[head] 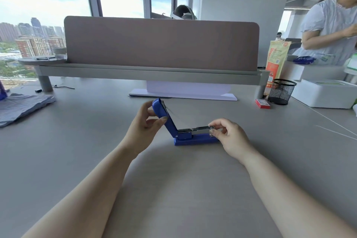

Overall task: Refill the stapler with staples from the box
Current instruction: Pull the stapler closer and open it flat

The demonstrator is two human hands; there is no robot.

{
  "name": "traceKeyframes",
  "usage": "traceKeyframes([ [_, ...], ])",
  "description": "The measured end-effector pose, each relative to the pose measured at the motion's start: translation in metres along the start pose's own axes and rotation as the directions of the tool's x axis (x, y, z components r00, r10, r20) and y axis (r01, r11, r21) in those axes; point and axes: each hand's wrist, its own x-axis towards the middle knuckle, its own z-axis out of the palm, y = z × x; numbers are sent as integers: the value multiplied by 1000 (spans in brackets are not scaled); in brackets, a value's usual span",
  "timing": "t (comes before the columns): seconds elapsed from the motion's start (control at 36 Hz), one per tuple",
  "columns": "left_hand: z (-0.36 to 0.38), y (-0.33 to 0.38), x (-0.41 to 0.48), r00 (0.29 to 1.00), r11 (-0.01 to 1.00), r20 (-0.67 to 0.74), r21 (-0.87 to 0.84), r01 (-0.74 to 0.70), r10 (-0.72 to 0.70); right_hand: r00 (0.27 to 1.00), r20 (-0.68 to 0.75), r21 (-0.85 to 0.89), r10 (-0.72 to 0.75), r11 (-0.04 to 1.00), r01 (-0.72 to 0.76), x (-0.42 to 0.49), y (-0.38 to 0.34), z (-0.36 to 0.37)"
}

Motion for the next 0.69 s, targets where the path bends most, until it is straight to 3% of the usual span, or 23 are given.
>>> traceKeyframes([
  [0.33,-15,-27,8,989,930,-99,341,140,-113,993,-55,97,100,991,-94,3,12,-1],
  [0.47,-16,-34,11,969,768,-192,592,242,-157,991,-67,81,117,991,-111,2,13,-1],
  [0.69,-16,-41,14,969,613,-158,752,242,-190,988,-66,79,141,988,-136,1,11,-1],
])
